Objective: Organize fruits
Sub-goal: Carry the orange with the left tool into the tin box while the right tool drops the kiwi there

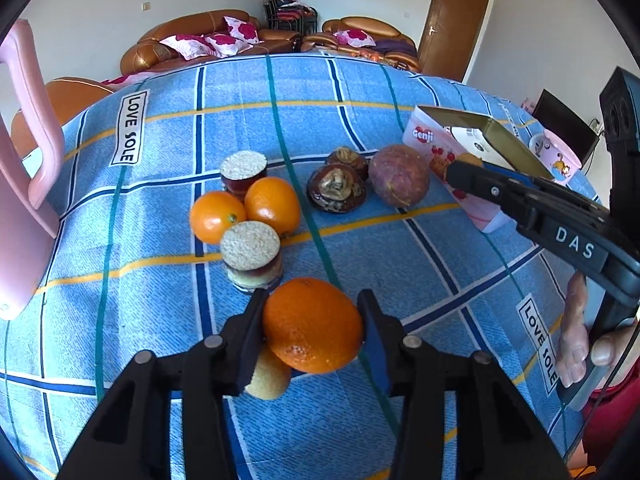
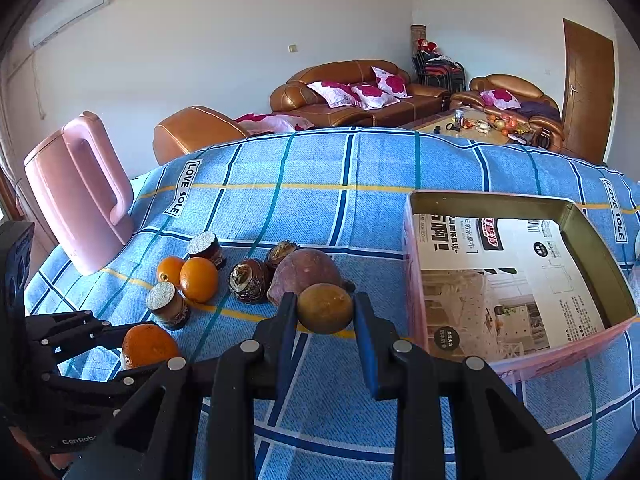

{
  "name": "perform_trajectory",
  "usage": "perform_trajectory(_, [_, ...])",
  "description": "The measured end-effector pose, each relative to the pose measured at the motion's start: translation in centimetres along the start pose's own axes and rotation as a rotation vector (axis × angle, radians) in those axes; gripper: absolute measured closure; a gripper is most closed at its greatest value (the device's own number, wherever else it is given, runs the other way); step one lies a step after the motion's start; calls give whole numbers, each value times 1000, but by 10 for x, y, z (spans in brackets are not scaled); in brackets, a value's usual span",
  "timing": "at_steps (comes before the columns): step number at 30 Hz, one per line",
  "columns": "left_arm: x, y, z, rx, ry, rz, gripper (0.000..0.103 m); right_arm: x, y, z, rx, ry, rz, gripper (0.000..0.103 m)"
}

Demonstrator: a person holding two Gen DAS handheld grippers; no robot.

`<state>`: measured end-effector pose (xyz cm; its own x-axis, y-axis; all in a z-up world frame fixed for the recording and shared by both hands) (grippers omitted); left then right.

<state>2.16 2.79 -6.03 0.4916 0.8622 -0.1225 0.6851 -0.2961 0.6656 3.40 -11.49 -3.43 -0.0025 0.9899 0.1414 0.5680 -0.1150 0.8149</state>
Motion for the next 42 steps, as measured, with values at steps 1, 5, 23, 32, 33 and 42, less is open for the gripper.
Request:
perform_trajectory(1, [0, 1, -1, -9, 0, -4, 56, -1, 1, -1, -5, 6, 6, 73])
perform_trajectory(5, [-4, 9, -16, -104, -4, -20, 56, -4, 8, -11, -44, 14, 20, 73])
perform_trajectory(23, [-87, 70, 4, -256, -35, -64, 56, -97, 32, -48, -217, -72, 23, 73])
perform_trajectory(32, [-162, 90, 49, -206, -58, 6, 56, -160, 30, -47, -192, -133, 45, 73])
perform_trajectory(33, [-168, 91, 55, -196, -63, 4, 56, -167, 29, -45, -181, -141, 49, 73])
perform_trajectory(42, [-197, 90, 92, -125, -33, 18, 56, -192, 16, -28, -79, -207, 15, 72])
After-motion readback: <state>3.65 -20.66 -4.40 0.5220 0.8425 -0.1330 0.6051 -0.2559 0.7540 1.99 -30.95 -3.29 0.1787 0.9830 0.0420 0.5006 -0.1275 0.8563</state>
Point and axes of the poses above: each gripper's, at about its wrist camera, not at the fingertips, and z roughly the way its jaws point, x to its left, y to its top, the point moved 5 cm from there along z, roughly the way its jaws point, and after that the axes turned 6 degrees about -x, right-handed, at the moved point
